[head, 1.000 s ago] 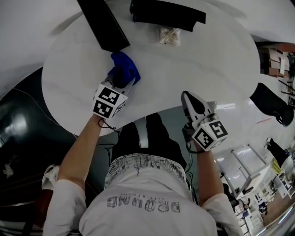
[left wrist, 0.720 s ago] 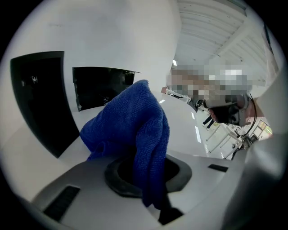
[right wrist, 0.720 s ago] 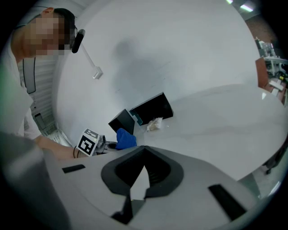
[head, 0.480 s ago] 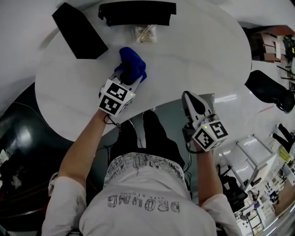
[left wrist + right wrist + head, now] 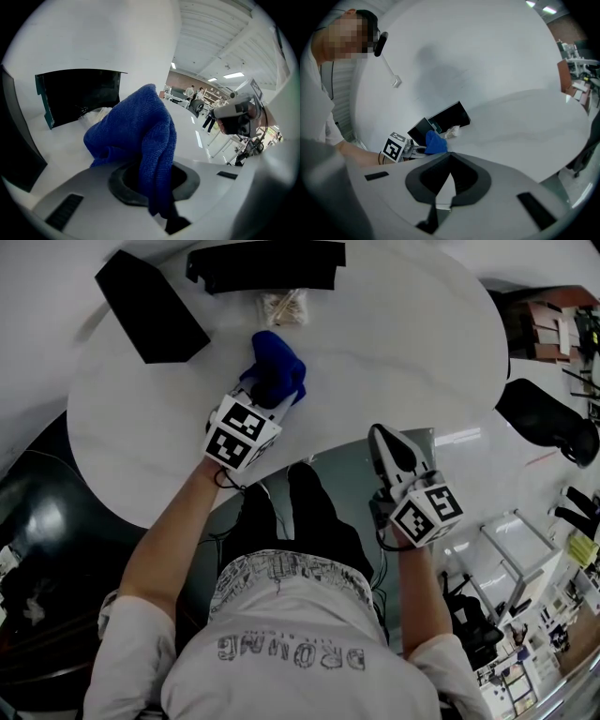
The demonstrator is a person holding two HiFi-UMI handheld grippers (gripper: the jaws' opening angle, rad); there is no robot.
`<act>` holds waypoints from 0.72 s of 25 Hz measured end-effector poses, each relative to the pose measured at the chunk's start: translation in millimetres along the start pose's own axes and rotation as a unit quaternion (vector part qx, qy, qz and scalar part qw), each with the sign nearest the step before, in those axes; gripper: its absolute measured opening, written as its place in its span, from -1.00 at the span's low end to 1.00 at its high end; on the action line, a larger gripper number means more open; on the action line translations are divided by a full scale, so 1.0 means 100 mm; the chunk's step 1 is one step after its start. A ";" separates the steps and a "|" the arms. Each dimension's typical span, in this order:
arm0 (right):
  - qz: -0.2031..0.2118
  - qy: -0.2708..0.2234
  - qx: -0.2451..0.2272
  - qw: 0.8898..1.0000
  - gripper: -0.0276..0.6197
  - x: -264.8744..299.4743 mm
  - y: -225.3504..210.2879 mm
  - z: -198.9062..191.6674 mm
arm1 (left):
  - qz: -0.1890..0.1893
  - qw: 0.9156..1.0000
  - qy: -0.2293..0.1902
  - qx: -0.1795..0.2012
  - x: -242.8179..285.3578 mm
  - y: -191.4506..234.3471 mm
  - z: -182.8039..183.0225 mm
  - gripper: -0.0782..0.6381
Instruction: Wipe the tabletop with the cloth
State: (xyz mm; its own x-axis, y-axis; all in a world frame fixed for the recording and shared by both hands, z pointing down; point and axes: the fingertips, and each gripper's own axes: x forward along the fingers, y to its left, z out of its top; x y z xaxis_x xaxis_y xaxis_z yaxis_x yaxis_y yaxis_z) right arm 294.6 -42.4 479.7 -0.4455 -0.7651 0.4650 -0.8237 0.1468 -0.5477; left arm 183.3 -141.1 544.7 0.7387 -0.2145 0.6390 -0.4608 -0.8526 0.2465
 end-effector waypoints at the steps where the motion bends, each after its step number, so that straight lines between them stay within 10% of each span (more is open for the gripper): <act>1: 0.001 0.000 -0.001 1.000 -0.89 0.01 0.02 0.00 | 0.000 1.000 -0.003 -0.002 -0.01 0.00 0.00 -0.60; 18: 0.102 0.057 -0.070 0.991 -0.89 0.71 1.22 -0.22 | 0.127 0.979 -0.117 -0.106 -1.94 0.63 -0.71 -0.60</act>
State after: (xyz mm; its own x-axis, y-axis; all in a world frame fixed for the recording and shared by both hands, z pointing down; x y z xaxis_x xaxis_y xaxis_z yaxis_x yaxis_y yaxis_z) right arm 155.1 -64.9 461.1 -0.6372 -0.6361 0.4351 -0.7500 0.3821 -0.5399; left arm -23.9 -119.7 488.0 0.6684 -0.5308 0.5210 -0.7173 -0.6454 0.2626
